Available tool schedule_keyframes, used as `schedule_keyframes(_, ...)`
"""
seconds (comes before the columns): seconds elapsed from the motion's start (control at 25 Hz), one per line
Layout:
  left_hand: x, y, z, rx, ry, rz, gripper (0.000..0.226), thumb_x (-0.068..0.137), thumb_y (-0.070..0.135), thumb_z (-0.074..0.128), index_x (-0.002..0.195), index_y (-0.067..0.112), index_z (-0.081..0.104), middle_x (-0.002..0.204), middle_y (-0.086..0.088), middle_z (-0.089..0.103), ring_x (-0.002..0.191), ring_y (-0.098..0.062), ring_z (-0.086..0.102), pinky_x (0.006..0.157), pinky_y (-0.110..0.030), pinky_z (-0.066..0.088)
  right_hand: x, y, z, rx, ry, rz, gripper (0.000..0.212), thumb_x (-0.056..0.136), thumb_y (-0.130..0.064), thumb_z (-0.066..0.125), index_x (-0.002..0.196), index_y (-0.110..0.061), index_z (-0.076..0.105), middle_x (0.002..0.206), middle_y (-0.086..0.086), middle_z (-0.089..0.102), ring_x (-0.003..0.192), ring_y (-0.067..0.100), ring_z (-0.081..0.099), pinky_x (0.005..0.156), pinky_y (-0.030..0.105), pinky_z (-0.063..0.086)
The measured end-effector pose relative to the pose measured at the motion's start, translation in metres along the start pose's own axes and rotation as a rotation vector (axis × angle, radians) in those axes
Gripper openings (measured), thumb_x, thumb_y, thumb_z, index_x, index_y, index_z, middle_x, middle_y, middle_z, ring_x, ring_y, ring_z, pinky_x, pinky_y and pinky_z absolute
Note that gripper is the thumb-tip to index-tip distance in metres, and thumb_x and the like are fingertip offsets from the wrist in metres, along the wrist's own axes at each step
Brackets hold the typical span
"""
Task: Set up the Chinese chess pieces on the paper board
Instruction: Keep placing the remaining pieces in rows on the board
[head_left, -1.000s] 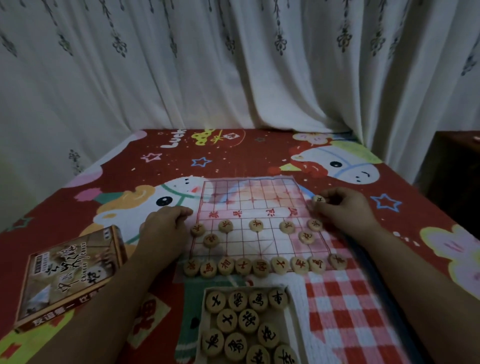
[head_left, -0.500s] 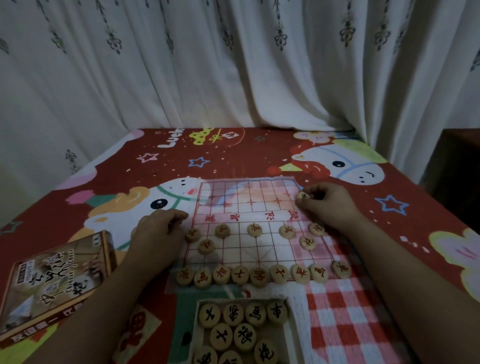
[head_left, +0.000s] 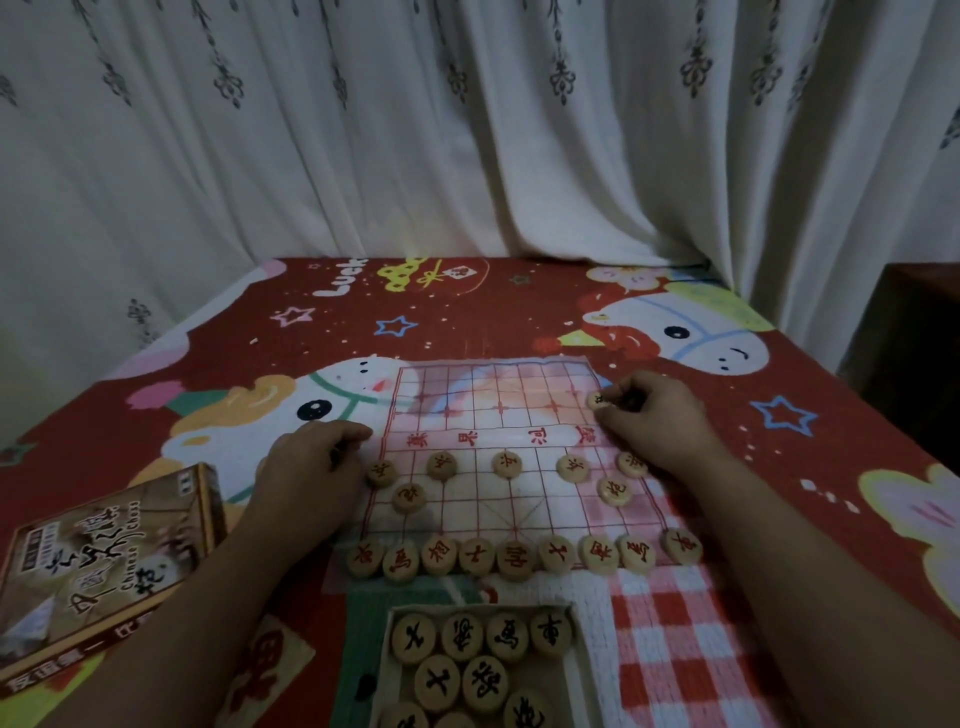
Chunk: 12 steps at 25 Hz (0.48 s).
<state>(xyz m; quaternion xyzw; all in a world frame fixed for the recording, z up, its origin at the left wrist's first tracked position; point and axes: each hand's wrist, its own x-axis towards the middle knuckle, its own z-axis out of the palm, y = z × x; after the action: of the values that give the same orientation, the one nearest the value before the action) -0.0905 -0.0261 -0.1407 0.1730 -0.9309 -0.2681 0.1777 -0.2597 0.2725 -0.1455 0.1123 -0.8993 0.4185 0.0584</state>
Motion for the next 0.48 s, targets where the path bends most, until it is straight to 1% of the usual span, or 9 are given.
schedule_keyframes(0.12, 0.001, 0.0, 0.0, -0.01, -0.001, 0.002, 0.032, 0.093, 0.009, 0.051, 0.119, 0.02, 0.066, 0.121, -0.003, 0.064, 0.096, -0.023, 0.06, 0.088, -0.044, 0.052, -0.002, 0.001, -0.002, 0.065, 0.02, 0.006, 0.007, 0.085, -0.022, 0.07, 0.085, -0.029, 0.067, 0.091, -0.002, 0.073, 0.084, 0.019, 0.068, 0.081, 0.045, 0.059)
schedule_keyframes(0.16, 0.001, -0.001, 0.001, -0.016, 0.0, 0.002, 0.032, 0.093, 0.008, 0.051, 0.119, 0.019, 0.066, 0.122, -0.003, 0.064, 0.1, -0.023, 0.06, 0.089, -0.044, 0.051, -0.002, 0.002, -0.002, 0.067, 0.018, -0.027, 0.01, 0.086, -0.022, 0.064, 0.09, -0.03, 0.069, 0.096, -0.004, 0.073, 0.088, 0.022, 0.068, 0.083, 0.048, 0.058)
schedule_keyframes(0.24, 0.002, -0.001, 0.001, -0.025, 0.0, 0.0, 0.033, 0.092, 0.007, 0.05, 0.119, 0.019, 0.066, 0.123, -0.003, 0.063, 0.107, -0.023, 0.058, 0.093, -0.045, 0.05, -0.002, 0.007, 0.0, -0.015, -0.007, -0.119, 0.028, 0.088, -0.026, 0.055, 0.107, -0.039, 0.07, 0.109, -0.01, 0.072, 0.104, 0.026, 0.064, 0.093, 0.051, 0.053)
schedule_keyframes(0.28, 0.002, -0.002, 0.001, -0.028, -0.001, -0.001, 0.034, 0.092, 0.006, 0.049, 0.119, 0.018, 0.066, 0.124, -0.003, 0.063, 0.11, -0.022, 0.057, 0.095, -0.046, 0.049, -0.002, 0.009, 0.002, -0.074, -0.019, -0.161, 0.032, 0.091, -0.024, 0.053, 0.112, -0.04, 0.07, 0.116, -0.013, 0.071, 0.112, 0.024, 0.062, 0.1, 0.048, 0.05)
schedule_keyframes(0.32, 0.002, -0.002, 0.001, -0.031, -0.002, -0.003, 0.034, 0.093, 0.006, 0.049, 0.119, 0.018, 0.066, 0.124, -0.004, 0.063, 0.111, -0.022, 0.057, 0.096, -0.046, 0.048, -0.001, 0.011, 0.003, -0.117, -0.026, -0.19, 0.033, 0.093, -0.02, 0.052, 0.113, -0.038, 0.072, 0.121, -0.016, 0.07, 0.118, 0.021, 0.06, 0.106, 0.041, 0.046)
schedule_keyframes(0.36, 0.002, -0.002, 0.002, -0.035, -0.002, -0.004, 0.034, 0.093, 0.006, 0.048, 0.12, 0.018, 0.065, 0.125, -0.004, 0.063, 0.112, -0.021, 0.056, 0.097, -0.046, 0.047, -0.001, 0.011, 0.001, -0.132, -0.041, -0.198, 0.034, 0.094, -0.015, 0.052, 0.112, -0.034, 0.074, 0.124, -0.017, 0.069, 0.12, 0.016, 0.06, 0.106, 0.03, 0.045)
schedule_keyframes(0.4, 0.003, -0.003, 0.002, -0.04, 0.0, -0.006, 0.034, 0.093, 0.006, 0.048, 0.12, 0.018, 0.065, 0.125, -0.004, 0.063, 0.113, -0.021, 0.056, 0.097, -0.046, 0.047, -0.001, 0.011, -0.001, -0.119, -0.062, -0.176, 0.035, 0.095, -0.01, 0.051, 0.111, -0.029, 0.076, 0.126, -0.016, 0.068, 0.117, 0.011, 0.062, 0.099, 0.019, 0.045)
schedule_keyframes(0.44, 0.003, -0.003, 0.002, -0.043, 0.001, -0.009, 0.034, 0.093, 0.006, 0.048, 0.12, 0.017, 0.066, 0.125, -0.004, 0.063, 0.113, -0.022, 0.056, 0.097, -0.046, 0.047, -0.002, 0.011, -0.003, -0.096, -0.084, -0.145, 0.036, 0.095, -0.007, 0.05, 0.111, -0.026, 0.076, 0.127, -0.015, 0.067, 0.111, 0.008, 0.064, 0.088, 0.011, 0.046)
schedule_keyframes(0.48, 0.003, -0.003, 0.002, -0.046, 0.002, -0.013, 0.034, 0.093, 0.006, 0.047, 0.12, 0.017, 0.066, 0.125, -0.003, 0.063, 0.113, -0.022, 0.056, 0.097, -0.046, 0.047, -0.002, 0.012, -0.005, -0.067, -0.094, -0.12, 0.037, 0.095, -0.006, 0.049, 0.112, -0.025, 0.076, 0.128, -0.013, 0.067, 0.104, 0.007, 0.065, 0.079, 0.009, 0.046)
